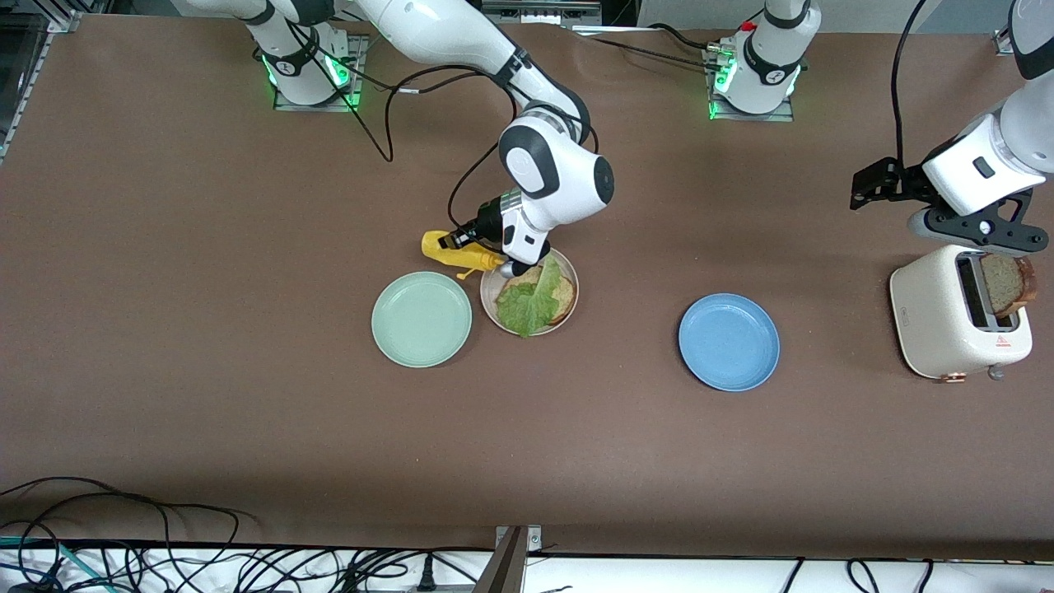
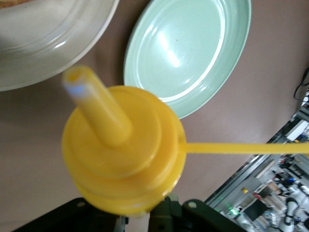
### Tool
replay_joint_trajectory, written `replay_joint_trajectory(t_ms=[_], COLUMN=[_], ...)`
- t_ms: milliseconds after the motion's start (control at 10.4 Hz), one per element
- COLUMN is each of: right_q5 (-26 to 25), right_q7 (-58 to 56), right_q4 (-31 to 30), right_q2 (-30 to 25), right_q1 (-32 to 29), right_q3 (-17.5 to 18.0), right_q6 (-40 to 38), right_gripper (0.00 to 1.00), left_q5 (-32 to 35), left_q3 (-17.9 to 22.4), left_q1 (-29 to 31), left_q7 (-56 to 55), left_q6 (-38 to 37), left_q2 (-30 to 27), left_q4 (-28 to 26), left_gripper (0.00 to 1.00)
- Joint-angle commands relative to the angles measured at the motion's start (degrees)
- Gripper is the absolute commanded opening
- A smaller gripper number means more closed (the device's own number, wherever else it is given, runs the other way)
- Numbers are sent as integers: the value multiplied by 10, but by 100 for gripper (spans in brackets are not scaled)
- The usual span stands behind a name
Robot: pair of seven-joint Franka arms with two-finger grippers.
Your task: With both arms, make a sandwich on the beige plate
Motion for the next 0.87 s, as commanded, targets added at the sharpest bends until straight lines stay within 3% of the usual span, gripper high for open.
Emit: replay_joint_trajectory(t_ms=[0,481,769], right_q5=[-11,-25,-8], right_q7=[-61,-164,-171], right_q4=[50,54,54], right_q2=[38,50,20], right_q1=[16,20,-5], right_q3=[-22,-37,-32], right_q6=[-21,-21,-20], right_gripper=[7,7,7], left_q5=[-16,-16,-16], left_q3=[3,2,2], left_q1=[-1,-2,-2], left_q7=[4,0,-1], left_q6=[-12,-12,-13], left_q2=[5,5,4], left_q4=[17,27,28], left_gripper=[100,100,100])
